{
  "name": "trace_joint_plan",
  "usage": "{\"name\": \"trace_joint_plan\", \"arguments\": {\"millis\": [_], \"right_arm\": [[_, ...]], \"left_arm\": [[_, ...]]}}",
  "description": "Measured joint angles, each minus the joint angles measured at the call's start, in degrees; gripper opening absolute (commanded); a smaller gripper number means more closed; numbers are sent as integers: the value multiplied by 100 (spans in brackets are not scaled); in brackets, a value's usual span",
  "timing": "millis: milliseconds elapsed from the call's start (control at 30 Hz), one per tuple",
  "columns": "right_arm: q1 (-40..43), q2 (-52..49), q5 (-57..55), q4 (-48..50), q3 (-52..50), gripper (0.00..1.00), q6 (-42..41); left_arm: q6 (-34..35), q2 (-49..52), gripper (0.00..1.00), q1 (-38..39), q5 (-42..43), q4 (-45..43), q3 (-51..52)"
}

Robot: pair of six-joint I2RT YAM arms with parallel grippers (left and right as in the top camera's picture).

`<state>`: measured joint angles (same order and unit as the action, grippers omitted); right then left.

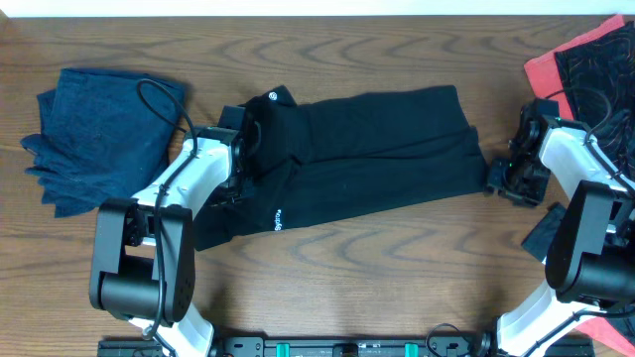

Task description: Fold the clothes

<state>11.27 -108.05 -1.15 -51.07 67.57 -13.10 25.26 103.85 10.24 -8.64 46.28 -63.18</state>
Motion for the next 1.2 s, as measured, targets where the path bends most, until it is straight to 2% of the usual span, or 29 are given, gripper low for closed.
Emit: {"name": "trace_joint_plan", "arguments": {"millis": [33, 67, 100, 133, 167, 267, 400, 633, 1067, 1200], "right_arm": [[0, 13, 142, 188, 0, 37, 44], [0, 33, 280, 348, -4, 19, 79], [0, 63, 415, 490, -7, 7, 81], [0, 133, 579, 669, -15, 4, 98], [0, 216, 730, 841, -17, 6, 92], [0, 501, 1082, 1246, -15, 19, 98], [-2, 616, 1202, 1097, -15, 27, 144], [-4, 481, 798, 966, -170, 29, 92], [-4, 302, 793, 2398, -883, 33, 59], [-4, 302, 981, 2476, -909, 33, 76]], "left_arm": [[-2, 0, 6, 0, -15, -35, 0], [-4, 0, 6, 0, -22, -48, 0], [-4, 0, 6, 0, -37, -59, 0], [-7, 0, 6, 0, -37, -74, 0], [-9, 0, 6, 0, -39, -85, 0], [-22, 0, 6, 0, -39, -105, 0], [-22, 0, 6, 0, -39, -109, 0], [-22, 0, 6, 0, -39, -133, 0], [-22, 0, 6, 0, -42, -153, 0], [-22, 0, 6, 0, -42, -153, 0]]}}
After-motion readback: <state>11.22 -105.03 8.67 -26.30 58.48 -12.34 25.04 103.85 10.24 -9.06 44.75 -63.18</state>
